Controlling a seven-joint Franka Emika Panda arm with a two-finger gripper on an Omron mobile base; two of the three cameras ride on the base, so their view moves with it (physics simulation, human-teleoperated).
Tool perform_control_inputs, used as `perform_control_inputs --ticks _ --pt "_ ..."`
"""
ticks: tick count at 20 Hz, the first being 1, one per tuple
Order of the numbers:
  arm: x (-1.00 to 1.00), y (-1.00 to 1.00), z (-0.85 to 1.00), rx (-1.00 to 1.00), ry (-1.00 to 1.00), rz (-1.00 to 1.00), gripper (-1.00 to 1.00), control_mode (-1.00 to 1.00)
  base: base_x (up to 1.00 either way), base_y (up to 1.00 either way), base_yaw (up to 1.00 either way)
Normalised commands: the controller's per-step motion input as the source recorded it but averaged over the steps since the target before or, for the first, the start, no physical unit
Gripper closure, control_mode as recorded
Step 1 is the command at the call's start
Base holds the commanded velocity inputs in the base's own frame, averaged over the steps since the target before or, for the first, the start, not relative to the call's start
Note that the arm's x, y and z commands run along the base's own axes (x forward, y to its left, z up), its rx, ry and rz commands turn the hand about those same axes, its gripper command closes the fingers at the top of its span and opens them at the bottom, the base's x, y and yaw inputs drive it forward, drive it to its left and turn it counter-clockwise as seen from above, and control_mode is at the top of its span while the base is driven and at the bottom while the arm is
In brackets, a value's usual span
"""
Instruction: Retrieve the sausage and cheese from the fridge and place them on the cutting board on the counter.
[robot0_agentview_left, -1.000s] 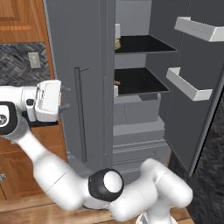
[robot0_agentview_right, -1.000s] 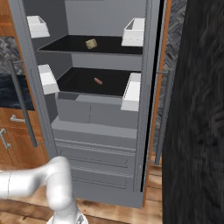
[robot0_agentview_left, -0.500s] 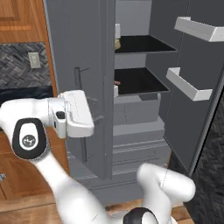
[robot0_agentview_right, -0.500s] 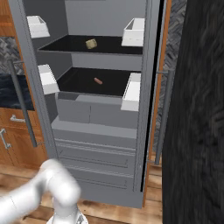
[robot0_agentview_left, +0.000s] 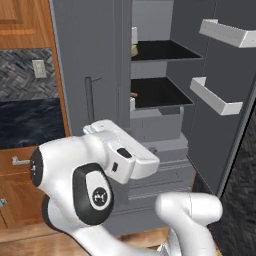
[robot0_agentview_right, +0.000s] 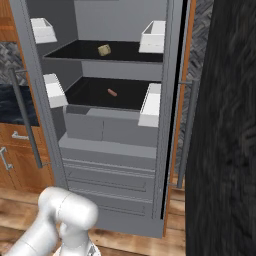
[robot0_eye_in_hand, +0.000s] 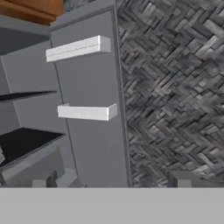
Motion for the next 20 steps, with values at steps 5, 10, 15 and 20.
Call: perform_control_inputs --ticks 5,10,15,20 --pt "0.10 -0.53 0.00 0.37 0.29 0.32 -1.00 -1.00 0.00 0.00 0.00" --pt "0.36 -0.17 -0.02 0.28 0.21 0.61 -1.00 -1.00 0.00 0.00 0.00" --pt "0.15 -0.29 0.00 0.21 0.15 0.65 -1.00 -1.00 0.00 0.00 0.00" --pt "0.58 -0.37 -0.02 0.28 0.19 0.50 -1.00 -1.00 0.00 0.00 0.00"
